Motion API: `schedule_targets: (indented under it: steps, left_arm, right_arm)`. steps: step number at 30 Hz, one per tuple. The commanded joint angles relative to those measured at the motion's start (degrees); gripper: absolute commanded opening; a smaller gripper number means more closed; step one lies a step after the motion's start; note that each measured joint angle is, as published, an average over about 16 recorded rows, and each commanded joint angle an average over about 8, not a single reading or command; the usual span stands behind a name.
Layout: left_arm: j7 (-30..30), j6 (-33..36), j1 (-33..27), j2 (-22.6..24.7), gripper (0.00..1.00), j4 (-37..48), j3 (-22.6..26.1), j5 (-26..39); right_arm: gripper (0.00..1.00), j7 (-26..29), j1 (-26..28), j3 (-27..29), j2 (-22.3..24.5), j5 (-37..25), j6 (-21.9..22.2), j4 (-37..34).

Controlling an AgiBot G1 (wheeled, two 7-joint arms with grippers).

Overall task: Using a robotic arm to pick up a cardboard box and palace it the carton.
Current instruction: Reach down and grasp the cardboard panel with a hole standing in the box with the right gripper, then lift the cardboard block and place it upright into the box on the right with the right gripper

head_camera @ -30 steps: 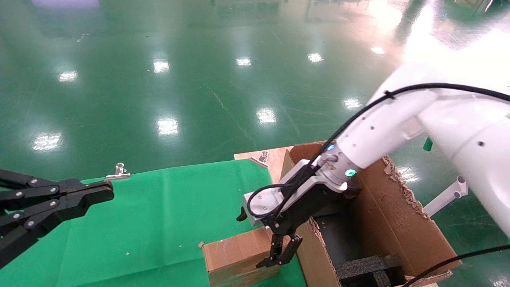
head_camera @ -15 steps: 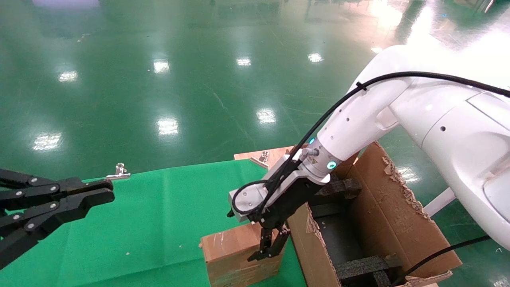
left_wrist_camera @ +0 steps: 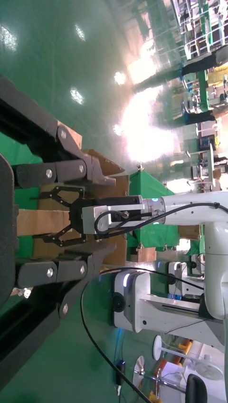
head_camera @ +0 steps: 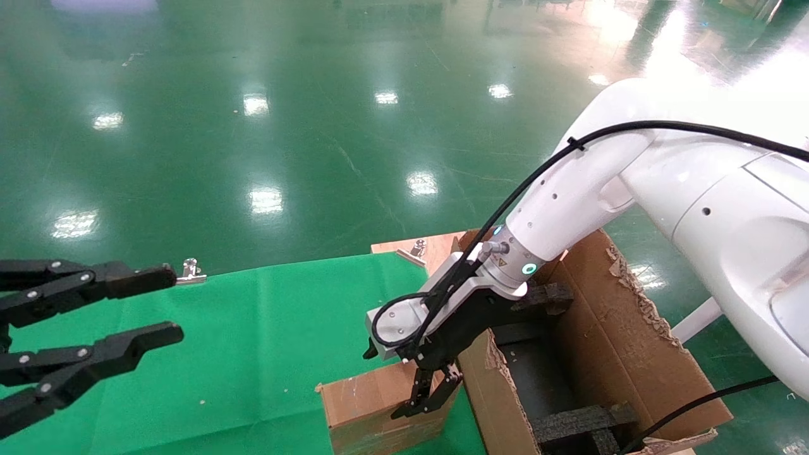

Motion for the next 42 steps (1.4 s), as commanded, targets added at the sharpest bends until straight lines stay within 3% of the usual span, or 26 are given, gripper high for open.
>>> schedule_targets:
  steps: [1,23,34,42]
  left_arm:
    - [0.0,0.0,0.0,0.0,1.00,0.0,0.0,0.0]
    - [0.0,0.0,0.0,0.0,1.00,0.0,0.0,0.0]
    - [0.0,0.0,0.0,0.0,1.00,0.0,0.0,0.0]
    - [0.0,0.0,0.0,0.0,1.00,0.0,0.0,0.0]
  right_arm:
    - [0.00,0.1,-0.1,0.0,0.1,0.0,0.0,0.1]
    - [0.00,0.1,1.0,0.4,1.1,0.8,0.0,1.0]
    - [0.00,-2.6,12.7,1.0,7.0,5.8,-1.1,2.9]
    - [0.00,-4.2,21.6,-3.3,13.7,11.0,-1.5,4.6]
